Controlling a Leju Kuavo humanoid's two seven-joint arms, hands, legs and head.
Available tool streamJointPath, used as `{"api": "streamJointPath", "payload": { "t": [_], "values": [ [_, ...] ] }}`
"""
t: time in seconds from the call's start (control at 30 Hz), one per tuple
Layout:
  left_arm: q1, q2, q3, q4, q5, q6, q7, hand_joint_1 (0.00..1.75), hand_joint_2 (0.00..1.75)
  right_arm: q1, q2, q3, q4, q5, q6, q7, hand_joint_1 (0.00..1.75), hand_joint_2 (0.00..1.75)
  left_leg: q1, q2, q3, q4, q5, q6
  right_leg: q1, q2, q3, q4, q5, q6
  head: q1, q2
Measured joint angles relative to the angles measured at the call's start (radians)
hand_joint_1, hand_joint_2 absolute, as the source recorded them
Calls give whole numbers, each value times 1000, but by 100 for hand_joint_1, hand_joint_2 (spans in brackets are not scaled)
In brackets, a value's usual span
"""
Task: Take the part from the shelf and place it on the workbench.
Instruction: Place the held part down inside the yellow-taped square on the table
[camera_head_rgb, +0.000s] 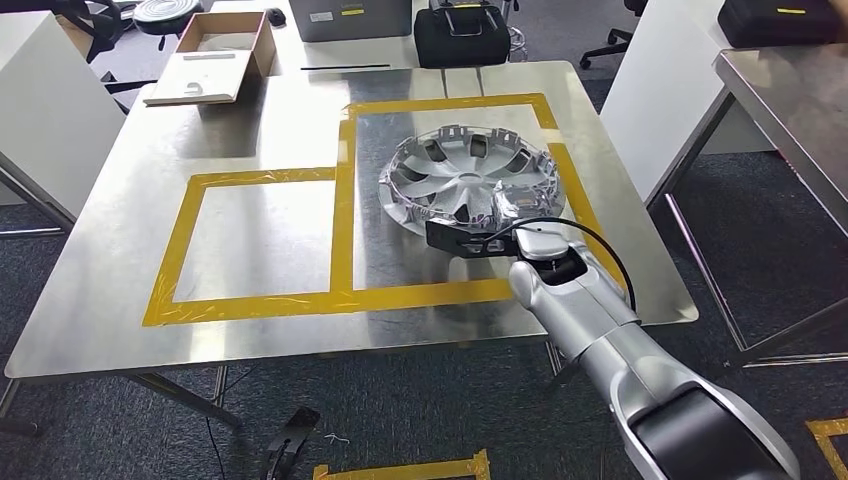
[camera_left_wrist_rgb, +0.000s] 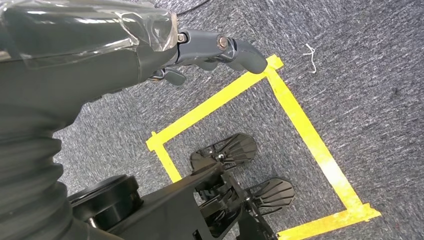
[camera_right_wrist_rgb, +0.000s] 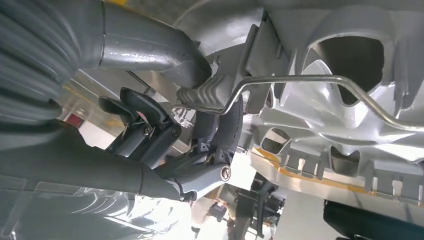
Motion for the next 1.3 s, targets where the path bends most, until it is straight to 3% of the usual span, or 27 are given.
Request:
{"api": "streamJointPath", "payload": {
  "t": [0.1,0.23,0.27,0.4,0.57,0.77,1.03,1.3],
  "values": [
    [-1,0,0,0,-5,-6,3,0,175,-2,-4,-5,8,1,16,1,175,175,0,0,0,0,0,0,0,0,0,0,0,0,0,0],
    [-3,-1,-1,0,-18,-11,0,0,175,-2,-7,-16,14,0,23,0,0,175,0,0,0,0,0,0,0,0,0,0,0,0,0,0],
    [-3,-1,-1,0,-24,-10,-4,0,175,-2,-9,-19,15,0,24,0,0,175,0,0,0,0,0,0,0,0,0,0,0,0,0,0],
    [-7,-2,-2,-3,-34,-12,-15,0,0,0,-16,-34,14,2,23,1,0,175,0,0,1,0,0,0,0,0,0,0,0,0,0,0],
    [-10,-4,-1,-3,-47,-14,-16,0,0,11,-18,-63,-3,-2,0,-9,0,175,0,0,1,0,0,0,0,0,0,0,0,0,0,0],
    [-10,-3,0,-3,-52,-11,-19,0,0,28,-15,-114,-47,-36,-94,-41,0,175,0,0,1,0,0,0,0,0,0,0,0,0,0,0],
    [-9,-3,0,-3,-52,-9,-24,0,0,40,-14,-146,-74,-47,-115,-54,0,175,0,0,1,0,0,0,0,0,1,0,0,0,0,0],
    [10,-4,19,-3,-42,28,-70,0,0,65,-46,-269,-145,-137,-415,-123,0,175,0,-1,1,0,0,0,0,-1,1,0,0,0,0,0]
  ]
}}
